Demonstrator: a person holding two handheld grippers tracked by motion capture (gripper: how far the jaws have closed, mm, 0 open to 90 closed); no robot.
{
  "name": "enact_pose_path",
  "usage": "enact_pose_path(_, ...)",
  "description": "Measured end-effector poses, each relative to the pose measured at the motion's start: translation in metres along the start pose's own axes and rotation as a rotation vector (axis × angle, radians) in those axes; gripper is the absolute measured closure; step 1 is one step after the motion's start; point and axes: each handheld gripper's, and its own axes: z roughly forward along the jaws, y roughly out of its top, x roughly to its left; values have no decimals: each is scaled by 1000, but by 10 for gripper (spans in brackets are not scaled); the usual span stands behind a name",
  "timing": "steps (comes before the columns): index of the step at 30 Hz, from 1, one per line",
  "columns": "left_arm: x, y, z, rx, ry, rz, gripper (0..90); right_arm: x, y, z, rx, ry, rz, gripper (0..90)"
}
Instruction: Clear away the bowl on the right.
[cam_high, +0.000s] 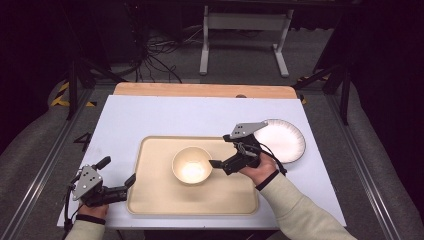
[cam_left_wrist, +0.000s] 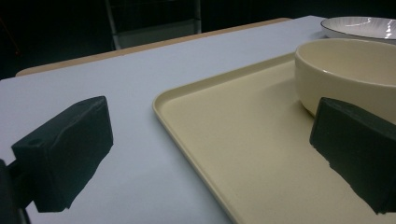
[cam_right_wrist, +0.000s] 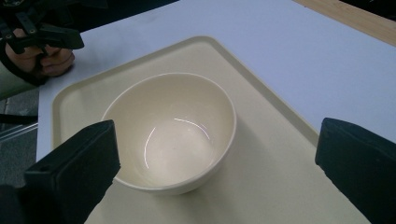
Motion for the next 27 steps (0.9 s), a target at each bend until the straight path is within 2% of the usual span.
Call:
enact_pose_path(4,0,0,0,0,1,0,2,1,-4,-5,-29,-22,-3,0)
enact_pose_path(6,0,0,0,-1,1,0,2,2,-8,-11,-58,-39,-39,0)
enact_pose_path(11,0,0,0,0,3,2,2,2,-20,-25,-136,-77,-87,0)
enact_pose_path(15,0,0,0,1,4,1,2,0,-31,-37,-192,-112,-94,0)
enact_pose_path(21,0,0,0,0,4,0,2,-3,-46,-51,-243,-174,-103,0)
enact_pose_path(23,0,0,0,0,4,0,2,-3,-49,-52,-254,-178,-102,0)
enact_pose_path(27,0,0,0,0,3,0,2,2,-57,-59,-307,-267,-137,0)
